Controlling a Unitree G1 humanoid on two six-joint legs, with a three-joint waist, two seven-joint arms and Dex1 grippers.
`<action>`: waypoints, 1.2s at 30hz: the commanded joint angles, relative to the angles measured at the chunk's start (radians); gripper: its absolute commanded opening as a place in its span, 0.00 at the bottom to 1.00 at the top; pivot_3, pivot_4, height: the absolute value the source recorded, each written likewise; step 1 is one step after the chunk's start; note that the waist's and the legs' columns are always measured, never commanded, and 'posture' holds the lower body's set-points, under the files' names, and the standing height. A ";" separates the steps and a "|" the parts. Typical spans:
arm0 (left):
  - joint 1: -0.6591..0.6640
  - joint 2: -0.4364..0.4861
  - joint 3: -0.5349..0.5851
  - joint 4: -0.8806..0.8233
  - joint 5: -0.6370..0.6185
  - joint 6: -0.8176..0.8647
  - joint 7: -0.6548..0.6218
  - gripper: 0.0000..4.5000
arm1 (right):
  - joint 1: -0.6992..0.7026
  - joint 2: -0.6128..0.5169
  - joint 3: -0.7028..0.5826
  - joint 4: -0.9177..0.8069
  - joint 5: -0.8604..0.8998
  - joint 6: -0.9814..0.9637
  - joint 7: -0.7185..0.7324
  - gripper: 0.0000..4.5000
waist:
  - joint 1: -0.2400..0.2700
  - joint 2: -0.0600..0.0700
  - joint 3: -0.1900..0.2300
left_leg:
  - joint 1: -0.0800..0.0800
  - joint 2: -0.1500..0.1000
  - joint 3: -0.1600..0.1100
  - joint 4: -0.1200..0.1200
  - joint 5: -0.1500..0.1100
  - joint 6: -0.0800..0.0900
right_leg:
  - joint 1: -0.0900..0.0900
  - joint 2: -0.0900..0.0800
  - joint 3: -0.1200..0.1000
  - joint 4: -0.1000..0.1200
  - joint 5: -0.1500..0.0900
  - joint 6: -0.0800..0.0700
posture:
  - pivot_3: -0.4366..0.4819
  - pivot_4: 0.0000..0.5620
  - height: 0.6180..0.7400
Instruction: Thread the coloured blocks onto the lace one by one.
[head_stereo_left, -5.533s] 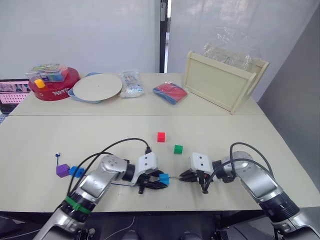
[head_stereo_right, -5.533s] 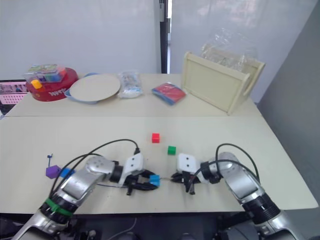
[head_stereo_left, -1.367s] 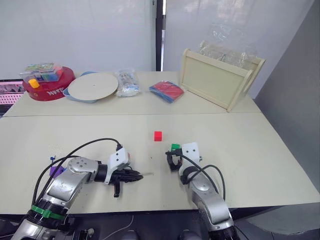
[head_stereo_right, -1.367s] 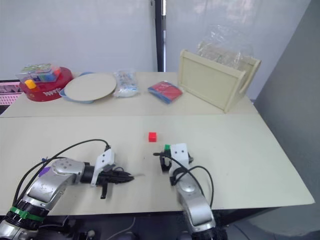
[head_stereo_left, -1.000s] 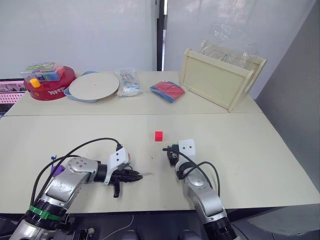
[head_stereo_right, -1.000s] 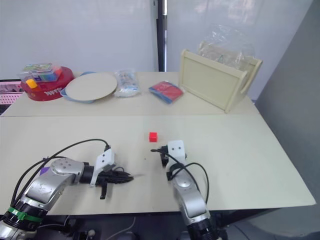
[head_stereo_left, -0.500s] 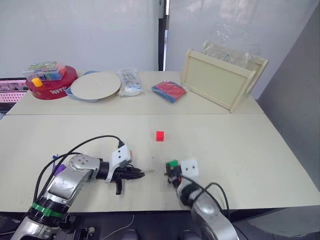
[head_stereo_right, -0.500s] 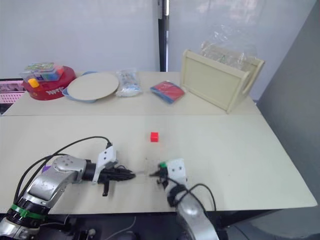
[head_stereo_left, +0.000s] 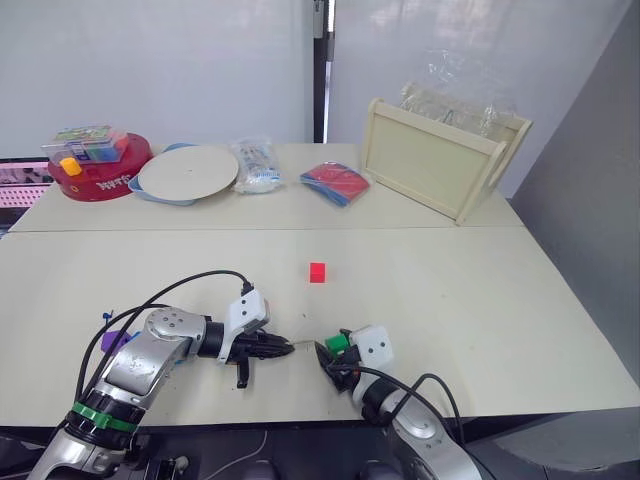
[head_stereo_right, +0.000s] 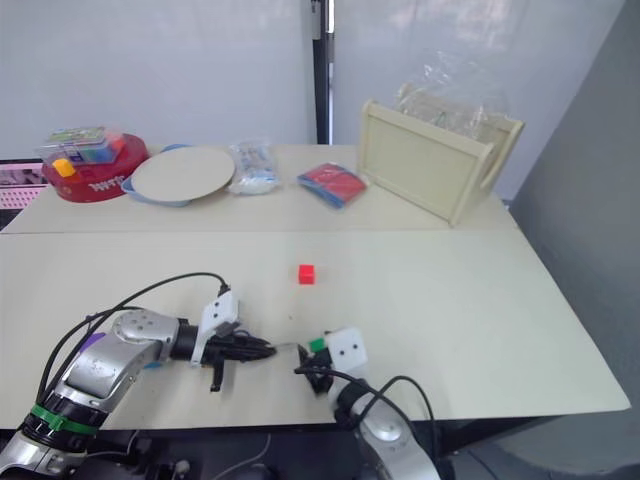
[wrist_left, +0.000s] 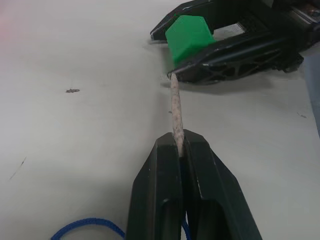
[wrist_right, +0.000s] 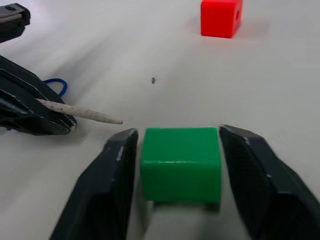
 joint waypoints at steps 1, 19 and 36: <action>-0.003 0.007 0.010 -0.018 -0.005 -0.013 -0.007 0.00 | -0.023 -0.098 -0.036 -0.110 0.037 0.059 0.100 0.95 | 0.003 0.000 0.000 | 0.000 0.000 0.000 0.000 0.000 0.000 | 0.000 0.000 0.000 0.000 0.000 0.000 | 0.48 0.27 1.00; -0.027 0.005 -0.006 -0.095 -0.024 0.076 -0.002 0.00 | -0.643 -0.558 0.019 0.366 0.164 -0.089 1.022 0.99 | 0.003 0.000 0.000 | -0.002 -0.001 0.000 0.005 0.000 0.000 | 0.002 -0.001 -0.001 -0.002 0.000 0.000 | 0.48 0.27 1.00; -0.026 0.033 -0.051 -0.175 0.018 0.156 0.050 0.00 | -0.681 -0.468 0.025 0.550 0.077 -0.227 1.100 0.28 | 0.001 0.000 0.000 | -0.002 -0.001 0.000 0.007 0.000 0.000 | 0.002 -0.001 -0.001 0.000 0.000 0.000 | 0.48 0.27 1.00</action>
